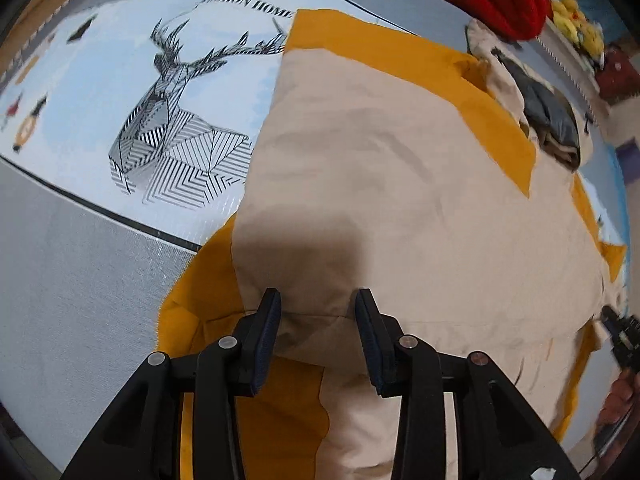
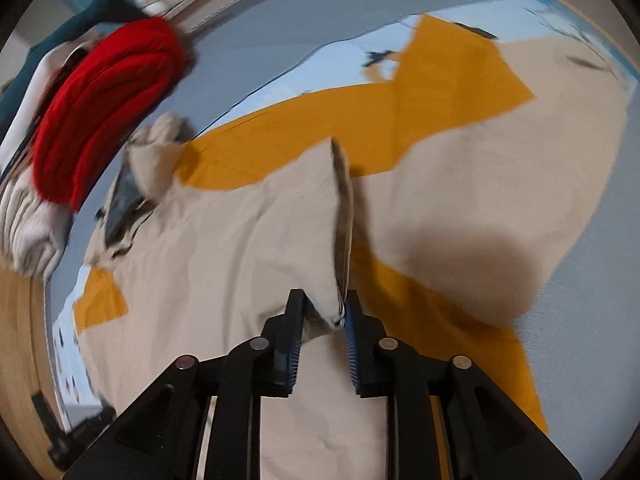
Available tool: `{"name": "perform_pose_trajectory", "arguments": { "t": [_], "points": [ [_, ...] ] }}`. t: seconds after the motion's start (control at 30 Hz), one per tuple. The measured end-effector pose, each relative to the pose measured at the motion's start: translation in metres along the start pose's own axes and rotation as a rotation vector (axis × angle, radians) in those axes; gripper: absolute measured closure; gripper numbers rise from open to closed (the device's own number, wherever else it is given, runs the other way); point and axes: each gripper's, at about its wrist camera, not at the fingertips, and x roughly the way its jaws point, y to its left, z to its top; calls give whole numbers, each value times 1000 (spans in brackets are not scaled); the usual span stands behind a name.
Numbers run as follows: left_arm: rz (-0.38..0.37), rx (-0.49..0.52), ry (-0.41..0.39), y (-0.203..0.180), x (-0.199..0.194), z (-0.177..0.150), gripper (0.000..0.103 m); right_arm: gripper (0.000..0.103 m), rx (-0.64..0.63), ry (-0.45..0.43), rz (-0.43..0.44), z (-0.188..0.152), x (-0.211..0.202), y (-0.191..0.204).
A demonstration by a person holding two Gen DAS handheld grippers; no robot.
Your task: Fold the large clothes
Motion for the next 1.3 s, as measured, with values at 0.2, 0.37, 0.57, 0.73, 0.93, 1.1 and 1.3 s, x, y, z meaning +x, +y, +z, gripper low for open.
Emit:
{"name": "perform_pose_trajectory", "arguments": {
  "t": [0.2, 0.37, 0.57, 0.73, 0.93, 1.1, 1.3],
  "points": [
    [-72, -17, -52, 4, -14, 3, 67, 80, 78, -73, -19, 9, -12, -17],
    [-64, -70, 36, 18, 11, -1, 67, 80, 10, -81, 119, 5, -10, 4],
    [-59, -6, 2, 7, -2, 0, 68, 80, -12, 75, 94, -3, 32, 7],
    [-29, 1, 45, 9, 5, 0, 68, 80, 8, 69, 11, 1, 31, -8],
    [-16, 39, 67, 0, 11, -6, 66, 79, -43, 57, 7, 0, 28, 1],
    [5, 57, 2, -9, -6, -8, 66, 79, 17, 76, 6, 2, 26, -11],
    [-23, 145, -102, -33, -41, -20, 66, 79, -66, -95, 2, 11, -18, -5]
  ]
}}
